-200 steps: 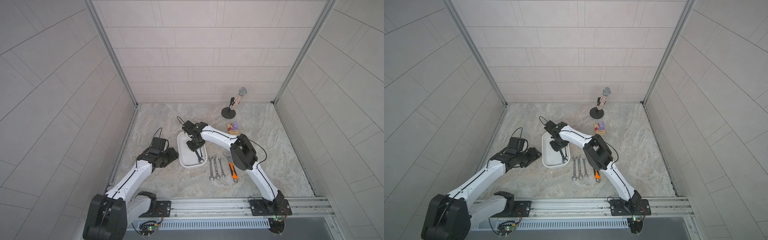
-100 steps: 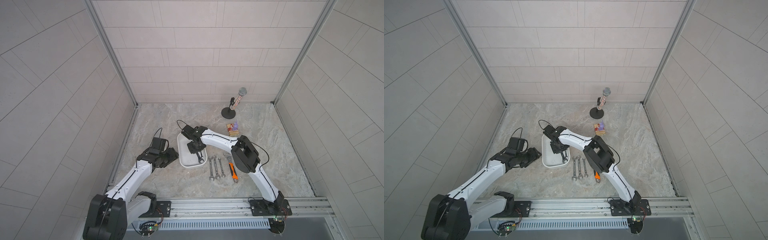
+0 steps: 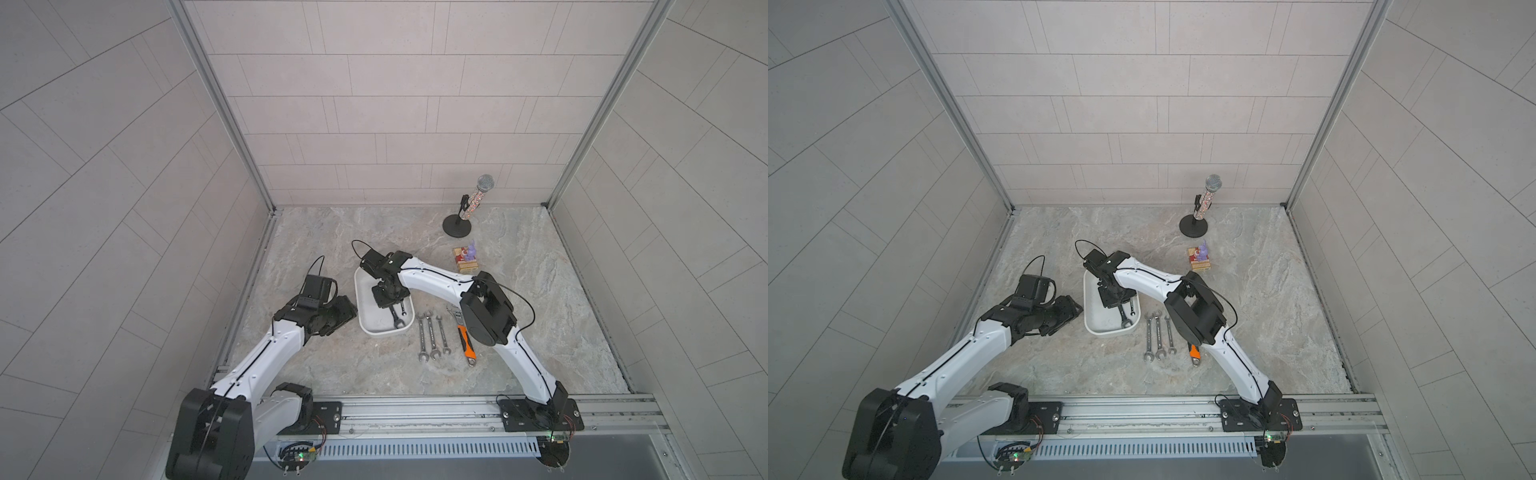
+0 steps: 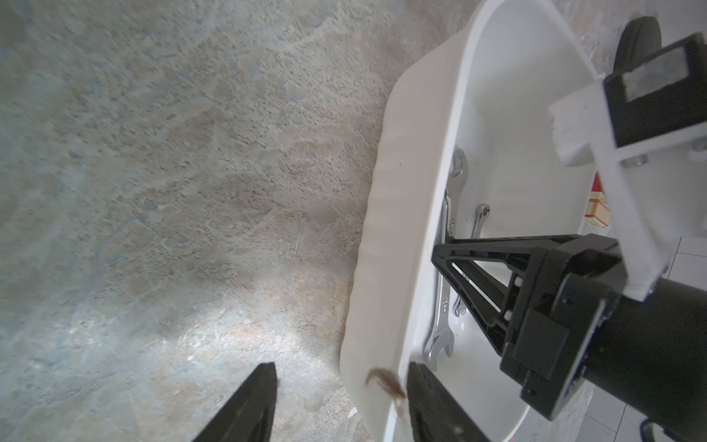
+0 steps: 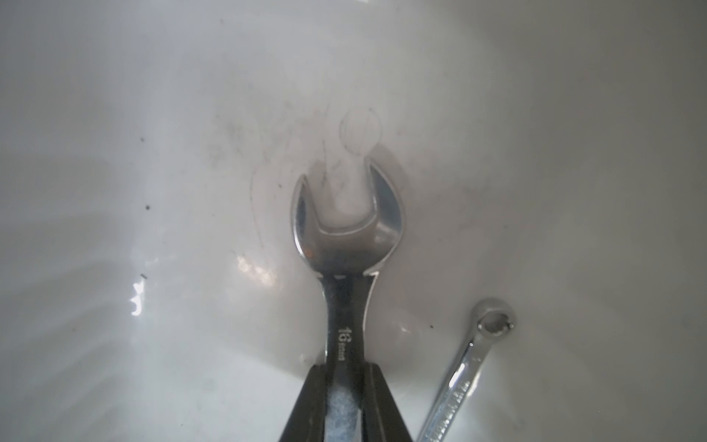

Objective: Take out the wrench from the storage box
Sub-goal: Pick up the wrench from the storage box.

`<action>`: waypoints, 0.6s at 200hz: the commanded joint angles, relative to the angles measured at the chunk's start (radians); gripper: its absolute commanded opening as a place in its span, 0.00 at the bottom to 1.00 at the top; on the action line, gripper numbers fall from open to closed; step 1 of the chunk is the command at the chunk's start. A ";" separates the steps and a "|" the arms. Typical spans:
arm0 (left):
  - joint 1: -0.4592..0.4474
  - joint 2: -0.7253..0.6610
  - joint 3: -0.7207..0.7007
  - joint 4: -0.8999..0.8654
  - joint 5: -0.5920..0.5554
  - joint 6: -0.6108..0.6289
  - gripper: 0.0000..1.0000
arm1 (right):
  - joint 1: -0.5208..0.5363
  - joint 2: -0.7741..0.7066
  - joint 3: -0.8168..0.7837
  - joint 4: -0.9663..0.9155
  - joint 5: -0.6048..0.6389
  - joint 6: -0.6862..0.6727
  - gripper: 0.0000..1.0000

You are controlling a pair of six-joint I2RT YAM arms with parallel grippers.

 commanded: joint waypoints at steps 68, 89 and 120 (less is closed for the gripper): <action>0.001 -0.013 0.024 -0.011 -0.013 0.019 0.62 | 0.011 -0.063 0.037 -0.039 0.032 0.018 0.12; 0.001 -0.015 0.024 -0.011 -0.013 0.019 0.62 | 0.011 -0.073 0.048 -0.047 0.036 0.018 0.12; 0.001 -0.014 0.024 -0.011 -0.013 0.019 0.62 | 0.010 -0.088 0.055 -0.048 0.040 0.020 0.11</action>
